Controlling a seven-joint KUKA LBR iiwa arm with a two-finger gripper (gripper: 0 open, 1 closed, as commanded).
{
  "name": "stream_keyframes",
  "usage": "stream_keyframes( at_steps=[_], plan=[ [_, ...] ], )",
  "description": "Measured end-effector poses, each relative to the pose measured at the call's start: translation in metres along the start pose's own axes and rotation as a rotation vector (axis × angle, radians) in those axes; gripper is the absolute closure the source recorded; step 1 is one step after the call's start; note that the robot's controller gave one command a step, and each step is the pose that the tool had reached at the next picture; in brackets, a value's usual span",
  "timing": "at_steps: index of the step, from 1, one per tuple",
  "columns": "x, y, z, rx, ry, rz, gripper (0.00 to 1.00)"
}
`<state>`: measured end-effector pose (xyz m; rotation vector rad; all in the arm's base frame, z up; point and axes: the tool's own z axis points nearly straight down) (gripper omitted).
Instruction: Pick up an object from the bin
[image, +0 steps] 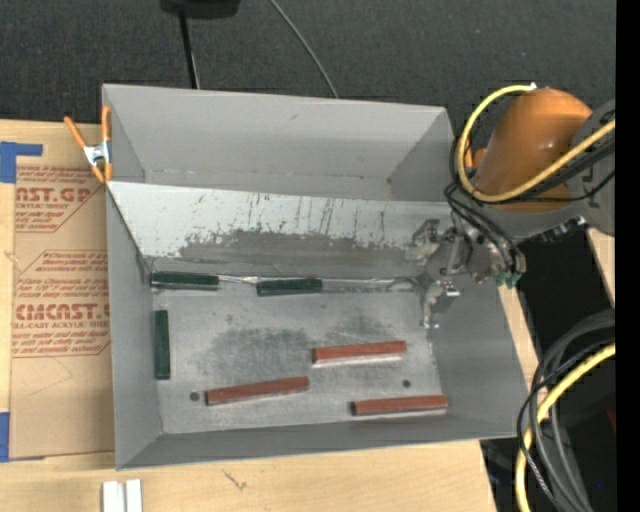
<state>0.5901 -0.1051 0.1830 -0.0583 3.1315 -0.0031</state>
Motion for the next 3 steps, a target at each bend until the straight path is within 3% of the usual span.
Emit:
stream_keyframes(
  at_steps=[1, 2, 3],
  plan=[
    [0.056, -0.002, 0.108, 0.0, -0.004, -0.109, 1.0],
    [0.056, -0.002, 0.108, 0.001, -0.004, -0.109, 1.0],
    [0.056, -0.01, -0.024, -0.002, 0.006, -0.145, 1.0]
  ],
)
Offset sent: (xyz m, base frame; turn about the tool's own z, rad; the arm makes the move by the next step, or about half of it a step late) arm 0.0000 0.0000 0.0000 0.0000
